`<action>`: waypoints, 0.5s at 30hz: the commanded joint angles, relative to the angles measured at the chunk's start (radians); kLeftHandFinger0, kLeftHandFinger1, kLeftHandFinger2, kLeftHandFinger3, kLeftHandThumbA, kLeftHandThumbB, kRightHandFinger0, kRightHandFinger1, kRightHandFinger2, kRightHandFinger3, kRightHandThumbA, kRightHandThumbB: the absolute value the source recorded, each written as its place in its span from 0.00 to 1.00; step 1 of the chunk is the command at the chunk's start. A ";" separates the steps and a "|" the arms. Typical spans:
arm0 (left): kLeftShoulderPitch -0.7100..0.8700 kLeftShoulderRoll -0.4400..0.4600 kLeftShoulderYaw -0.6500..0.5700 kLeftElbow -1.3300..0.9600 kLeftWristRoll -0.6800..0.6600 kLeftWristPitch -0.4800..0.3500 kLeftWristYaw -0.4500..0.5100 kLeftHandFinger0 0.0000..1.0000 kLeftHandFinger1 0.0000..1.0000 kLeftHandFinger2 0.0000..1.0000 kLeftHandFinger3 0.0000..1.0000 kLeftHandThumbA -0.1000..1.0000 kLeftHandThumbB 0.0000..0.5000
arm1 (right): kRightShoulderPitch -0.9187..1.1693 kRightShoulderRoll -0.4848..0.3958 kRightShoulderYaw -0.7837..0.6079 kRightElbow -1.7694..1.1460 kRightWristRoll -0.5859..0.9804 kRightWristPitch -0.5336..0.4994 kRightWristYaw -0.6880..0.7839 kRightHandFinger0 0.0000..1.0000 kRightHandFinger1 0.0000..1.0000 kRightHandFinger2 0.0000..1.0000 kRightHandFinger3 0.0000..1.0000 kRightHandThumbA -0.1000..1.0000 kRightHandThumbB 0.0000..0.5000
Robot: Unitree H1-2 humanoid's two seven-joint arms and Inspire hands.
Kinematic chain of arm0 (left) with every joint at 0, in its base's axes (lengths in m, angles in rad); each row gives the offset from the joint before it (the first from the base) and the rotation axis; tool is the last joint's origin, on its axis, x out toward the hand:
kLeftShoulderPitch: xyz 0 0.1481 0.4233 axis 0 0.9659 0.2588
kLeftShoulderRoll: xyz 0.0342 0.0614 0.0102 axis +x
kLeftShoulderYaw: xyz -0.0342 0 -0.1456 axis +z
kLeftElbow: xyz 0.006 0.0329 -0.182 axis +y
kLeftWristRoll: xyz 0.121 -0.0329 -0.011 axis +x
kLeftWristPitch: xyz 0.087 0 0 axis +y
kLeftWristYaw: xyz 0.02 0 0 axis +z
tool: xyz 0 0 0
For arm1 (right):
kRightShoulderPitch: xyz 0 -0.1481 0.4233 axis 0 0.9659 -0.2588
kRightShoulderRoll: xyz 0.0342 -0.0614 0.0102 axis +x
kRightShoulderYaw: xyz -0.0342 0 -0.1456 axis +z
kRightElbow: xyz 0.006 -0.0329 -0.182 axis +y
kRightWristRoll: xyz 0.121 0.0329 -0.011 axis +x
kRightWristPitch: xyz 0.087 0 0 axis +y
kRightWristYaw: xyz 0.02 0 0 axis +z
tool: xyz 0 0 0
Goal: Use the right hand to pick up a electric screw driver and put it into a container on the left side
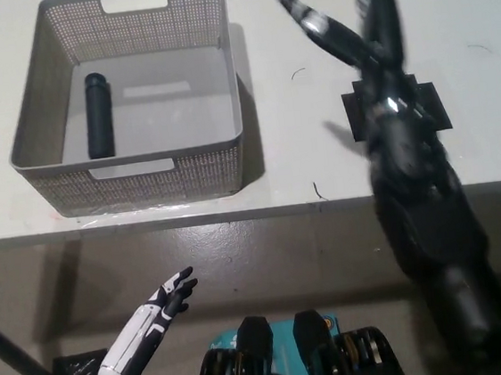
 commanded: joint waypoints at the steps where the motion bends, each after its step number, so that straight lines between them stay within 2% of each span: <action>1: 0.031 0.016 0.022 -0.018 -0.019 -0.048 0.006 1.00 1.00 1.00 1.00 1.00 0.15 | 0.324 -0.113 -0.022 -0.736 0.124 0.051 0.123 1.00 1.00 1.00 1.00 0.94 0.58; 4: 0.042 0.010 0.023 -0.011 -0.014 -0.057 0.013 1.00 1.00 1.00 1.00 1.00 0.14 | 0.486 -0.117 -0.010 -0.757 0.132 -0.007 0.127 1.00 1.00 1.00 1.00 0.94 0.49; 7: 0.064 0.000 0.029 -0.002 -0.030 -0.071 0.016 1.00 1.00 1.00 1.00 1.00 0.11 | 0.595 -0.110 0.011 -0.702 0.106 -0.067 0.128 1.00 1.00 1.00 1.00 0.96 0.52; 8: 0.071 -0.006 0.029 0.004 -0.026 -0.077 0.022 1.00 1.00 1.00 1.00 1.00 0.09 | 0.651 -0.107 0.018 -0.665 0.086 -0.086 0.126 1.00 1.00 1.00 1.00 0.99 0.48; 13: 0.106 -0.026 0.032 0.011 -0.028 -0.105 0.028 1.00 1.00 1.00 1.00 1.00 0.05 | 0.770 -0.116 0.033 -0.545 0.121 -0.135 0.160 1.00 1.00 1.00 1.00 0.96 0.44; 15: 0.113 -0.032 0.042 0.014 -0.030 -0.112 0.031 1.00 1.00 1.00 1.00 1.00 0.05 | 0.794 -0.118 0.035 -0.491 0.131 -0.158 0.174 1.00 1.00 1.00 1.00 0.95 0.46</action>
